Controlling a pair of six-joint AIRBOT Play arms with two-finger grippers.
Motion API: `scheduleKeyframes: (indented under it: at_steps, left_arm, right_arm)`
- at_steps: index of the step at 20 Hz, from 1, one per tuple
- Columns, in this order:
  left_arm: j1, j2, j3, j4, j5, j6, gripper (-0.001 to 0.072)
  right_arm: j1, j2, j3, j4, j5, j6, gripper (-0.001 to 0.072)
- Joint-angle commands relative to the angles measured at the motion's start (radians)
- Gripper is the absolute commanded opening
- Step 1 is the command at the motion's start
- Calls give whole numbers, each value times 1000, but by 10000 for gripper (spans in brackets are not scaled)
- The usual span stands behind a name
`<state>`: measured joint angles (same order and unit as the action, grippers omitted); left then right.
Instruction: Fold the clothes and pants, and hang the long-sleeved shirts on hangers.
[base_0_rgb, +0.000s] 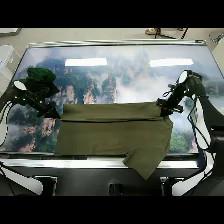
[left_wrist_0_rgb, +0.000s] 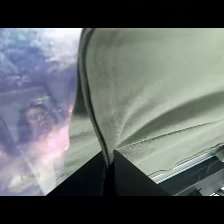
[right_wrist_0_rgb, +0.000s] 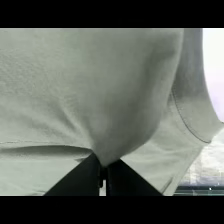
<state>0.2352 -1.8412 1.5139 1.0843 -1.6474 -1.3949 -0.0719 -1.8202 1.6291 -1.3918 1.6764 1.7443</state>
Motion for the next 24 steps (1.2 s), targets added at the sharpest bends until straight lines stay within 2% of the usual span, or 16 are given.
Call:
scheduleKeyframes:
  at_steps: [1,4,5,6,7,9,10,11,12,14,19,21,24]
  left_arm:
    - [-5,-3,-33,16,6,0,27]
    - [-6,-4,-47,14,48,0,31]
    - [-5,-4,-44,3,51,5,105]
    - [-2,-3,-38,-12,42,7,306]
    - [2,1,-26,-22,25,7,470]
    - [29,29,-1,-18,-14,7,476]
    - [50,53,-3,-16,-24,7,476]
    - [73,83,-14,-2,-29,7,476]
    - [96,124,-49,14,-28,7,474]
    - [129,224,-200,41,-4,48,454]
    - [244,538,-779,51,207,257,447]
    - [301,607,-883,42,257,272,447]
    - [317,611,-921,34,257,289,442]
  right_arm:
    - [1,-12,-1,-2,7,15,33]
    - [0,-18,-1,5,-6,30,49]
    - [0,-18,0,16,-14,29,172]
    - [-1,-15,0,23,-11,7,314]
    - [-7,-6,1,18,4,-20,334]
    - [-51,32,2,19,48,-48,431]
    - [-88,61,2,19,83,-60,443]
    - [-124,91,-1,17,111,-67,515]
    - [-161,134,-26,16,119,-75,618]
    - [-217,246,-178,14,56,-77,617]
    - [-249,497,-677,10,-117,-161,612]
    - [-249,542,-769,11,-142,-176,611]
    - [-249,555,-792,24,-135,-179,603]
